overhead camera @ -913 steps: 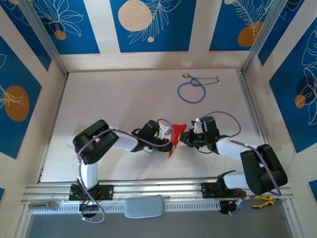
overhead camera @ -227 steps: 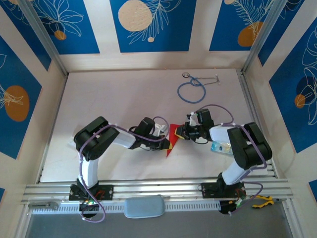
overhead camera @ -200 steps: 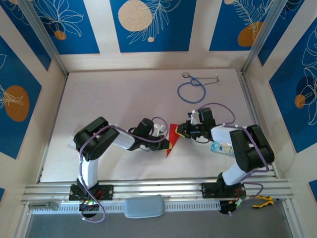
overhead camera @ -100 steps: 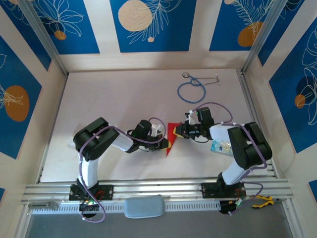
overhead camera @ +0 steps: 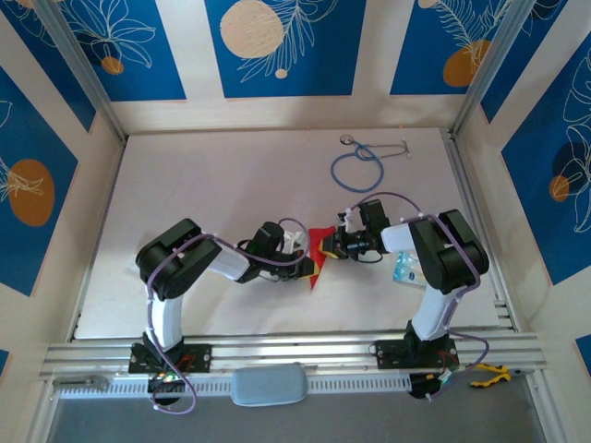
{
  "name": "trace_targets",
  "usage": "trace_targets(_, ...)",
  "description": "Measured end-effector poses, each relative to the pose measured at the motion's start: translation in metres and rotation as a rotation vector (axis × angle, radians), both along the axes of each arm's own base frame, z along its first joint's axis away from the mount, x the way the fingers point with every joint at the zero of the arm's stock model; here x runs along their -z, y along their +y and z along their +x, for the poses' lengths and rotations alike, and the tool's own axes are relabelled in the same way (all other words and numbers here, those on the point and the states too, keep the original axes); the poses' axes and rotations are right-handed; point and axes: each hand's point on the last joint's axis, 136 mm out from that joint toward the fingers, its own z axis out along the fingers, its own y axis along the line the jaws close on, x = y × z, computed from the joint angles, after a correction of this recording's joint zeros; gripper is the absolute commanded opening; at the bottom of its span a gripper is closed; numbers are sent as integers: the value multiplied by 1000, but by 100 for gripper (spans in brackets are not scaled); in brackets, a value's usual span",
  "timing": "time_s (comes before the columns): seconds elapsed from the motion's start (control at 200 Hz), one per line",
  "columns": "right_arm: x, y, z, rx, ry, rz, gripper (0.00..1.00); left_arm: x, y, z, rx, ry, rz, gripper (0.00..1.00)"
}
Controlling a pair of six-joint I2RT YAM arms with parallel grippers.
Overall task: Fold a paper plane with a square sheet of paper (pick it up from the middle)
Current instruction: Fold the wing for the fifth time at the center of the table.
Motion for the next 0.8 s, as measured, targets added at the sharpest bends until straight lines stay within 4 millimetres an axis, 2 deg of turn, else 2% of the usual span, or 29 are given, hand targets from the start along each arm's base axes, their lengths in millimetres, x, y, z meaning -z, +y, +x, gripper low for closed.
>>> trace_targets(0.14,1,1,0,5,16,4,11,0,0,-1,15,-7,11,9)
trace_targets(0.305,2,1,1,10,32,0,11,-2,1,-2,34,-22,24,14)
trace_targets(0.575,3,2,1,13,43,-28,10,-1,3,-10,82,-18,68,9)
trace_targets(0.675,4,2,1,15,45,-36,10,0,2,-12,98,-22,79,0)
trace_targets(0.745,4,2,1,16,43,-42,10,0,2,-13,102,-21,83,0)
trace_targets(0.8,4,2,1,19,44,-48,9,0,2,-13,105,-25,85,6)
